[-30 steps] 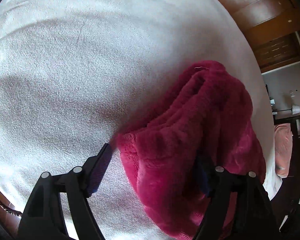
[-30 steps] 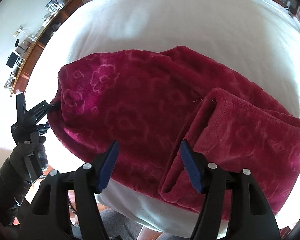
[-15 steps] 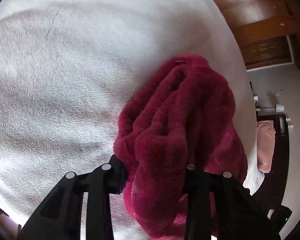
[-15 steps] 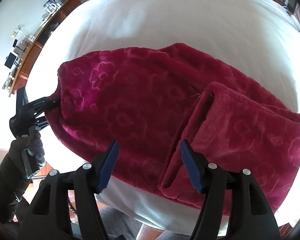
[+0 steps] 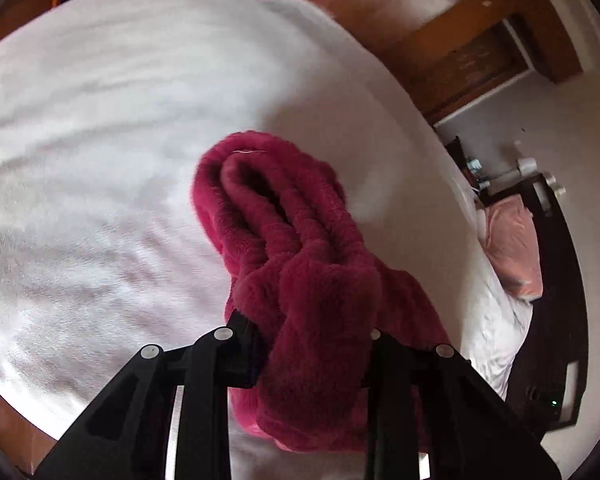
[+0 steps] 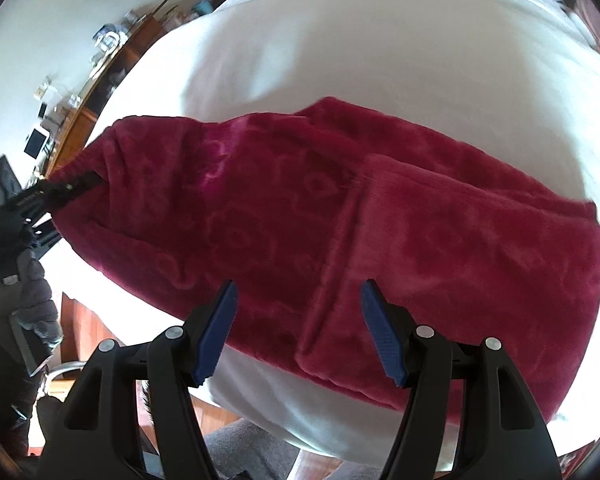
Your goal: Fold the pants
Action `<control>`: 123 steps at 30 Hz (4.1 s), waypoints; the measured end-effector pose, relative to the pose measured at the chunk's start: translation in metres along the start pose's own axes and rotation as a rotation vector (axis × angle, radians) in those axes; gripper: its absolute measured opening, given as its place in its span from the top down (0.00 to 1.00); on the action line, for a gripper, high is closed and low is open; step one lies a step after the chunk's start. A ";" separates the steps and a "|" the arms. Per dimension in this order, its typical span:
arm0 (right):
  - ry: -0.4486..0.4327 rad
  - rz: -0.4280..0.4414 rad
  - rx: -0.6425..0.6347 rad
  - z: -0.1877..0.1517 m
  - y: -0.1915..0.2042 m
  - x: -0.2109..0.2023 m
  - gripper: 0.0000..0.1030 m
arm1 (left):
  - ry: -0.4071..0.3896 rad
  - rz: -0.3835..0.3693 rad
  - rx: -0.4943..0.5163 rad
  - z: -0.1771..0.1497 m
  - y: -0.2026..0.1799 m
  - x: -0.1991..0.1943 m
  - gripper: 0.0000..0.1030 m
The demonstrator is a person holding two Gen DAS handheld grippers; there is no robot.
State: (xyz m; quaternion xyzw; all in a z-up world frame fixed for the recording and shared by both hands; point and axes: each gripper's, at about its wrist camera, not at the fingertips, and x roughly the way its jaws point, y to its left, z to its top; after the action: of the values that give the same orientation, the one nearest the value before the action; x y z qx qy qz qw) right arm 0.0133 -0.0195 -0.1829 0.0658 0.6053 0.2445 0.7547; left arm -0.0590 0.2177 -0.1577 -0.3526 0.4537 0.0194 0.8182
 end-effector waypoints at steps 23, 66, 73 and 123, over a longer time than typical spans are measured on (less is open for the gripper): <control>-0.114 -0.021 0.283 -0.085 -0.187 -0.109 0.37 | 0.066 -0.066 0.395 -0.108 -0.230 0.030 0.76; -0.168 -0.050 0.417 -0.141 -0.300 -0.161 0.36 | 0.304 0.077 1.046 -0.346 -0.379 0.162 0.59; -0.204 -0.043 0.384 -0.119 -0.293 -0.168 0.37 | 0.343 0.028 1.022 -0.352 -0.374 0.157 0.49; -0.079 -0.235 0.179 -0.055 -0.221 -0.069 0.65 | 0.343 0.182 0.665 -0.269 -0.209 0.126 0.40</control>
State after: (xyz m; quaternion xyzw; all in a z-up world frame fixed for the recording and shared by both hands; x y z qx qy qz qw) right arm 0.0153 -0.2542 -0.2237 0.0711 0.5980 0.0966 0.7925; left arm -0.1074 -0.1355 -0.2276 -0.0245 0.5951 -0.1156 0.7949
